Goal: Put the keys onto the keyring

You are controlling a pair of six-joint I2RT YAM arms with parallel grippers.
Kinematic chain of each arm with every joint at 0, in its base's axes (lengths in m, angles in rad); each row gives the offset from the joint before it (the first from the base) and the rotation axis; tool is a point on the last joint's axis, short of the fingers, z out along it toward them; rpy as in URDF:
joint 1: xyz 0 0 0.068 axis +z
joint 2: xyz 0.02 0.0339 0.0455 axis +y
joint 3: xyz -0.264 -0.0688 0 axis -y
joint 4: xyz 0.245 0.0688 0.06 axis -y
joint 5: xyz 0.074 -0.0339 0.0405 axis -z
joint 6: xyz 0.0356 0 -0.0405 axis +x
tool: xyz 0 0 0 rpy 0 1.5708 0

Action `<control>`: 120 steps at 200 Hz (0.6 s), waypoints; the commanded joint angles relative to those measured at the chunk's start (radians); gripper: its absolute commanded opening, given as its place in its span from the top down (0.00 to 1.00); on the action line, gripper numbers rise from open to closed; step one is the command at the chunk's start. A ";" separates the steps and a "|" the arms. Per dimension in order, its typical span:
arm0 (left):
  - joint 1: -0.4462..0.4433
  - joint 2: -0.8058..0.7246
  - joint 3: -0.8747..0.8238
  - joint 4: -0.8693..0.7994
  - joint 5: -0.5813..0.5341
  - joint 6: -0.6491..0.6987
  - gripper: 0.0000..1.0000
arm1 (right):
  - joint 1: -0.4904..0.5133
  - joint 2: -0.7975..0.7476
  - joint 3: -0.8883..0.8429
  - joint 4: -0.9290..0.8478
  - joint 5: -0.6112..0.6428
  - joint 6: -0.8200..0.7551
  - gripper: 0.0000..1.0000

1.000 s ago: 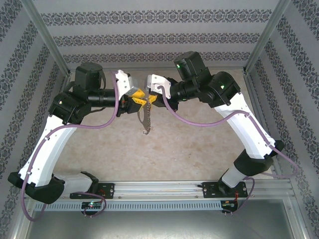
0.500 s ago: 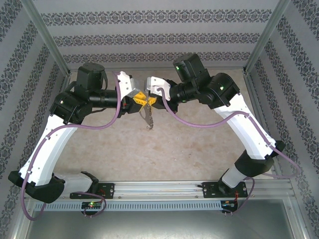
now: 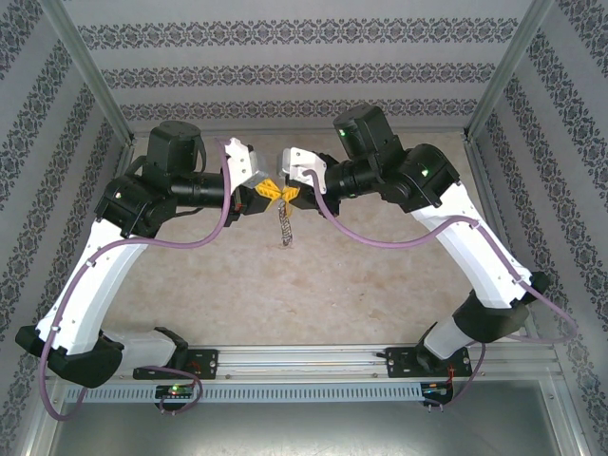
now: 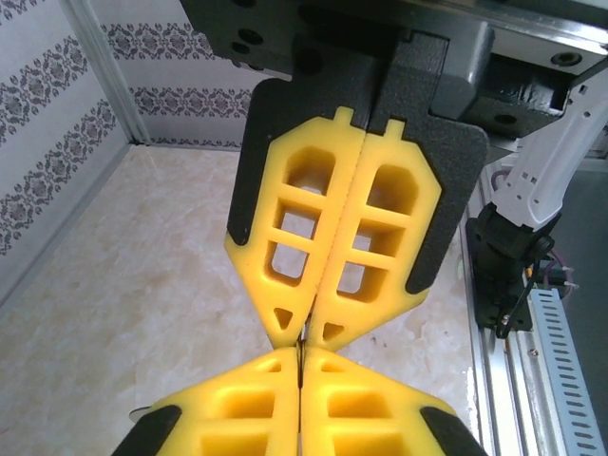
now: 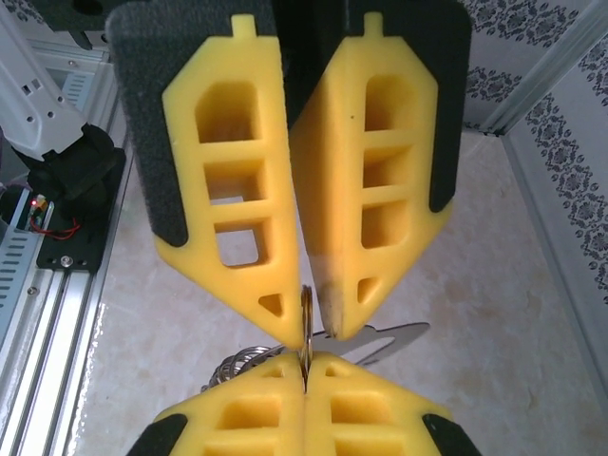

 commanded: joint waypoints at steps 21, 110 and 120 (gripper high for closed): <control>-0.007 -0.009 0.015 -0.008 0.000 0.006 1.00 | 0.009 -0.046 -0.020 0.052 -0.037 0.026 1.00; 0.032 -0.041 0.003 0.096 0.117 -0.103 1.00 | -0.039 -0.193 -0.213 0.211 -0.070 0.146 0.73; 0.040 -0.047 -0.004 0.124 0.139 -0.126 1.00 | -0.055 -0.205 -0.226 0.230 -0.101 0.169 0.72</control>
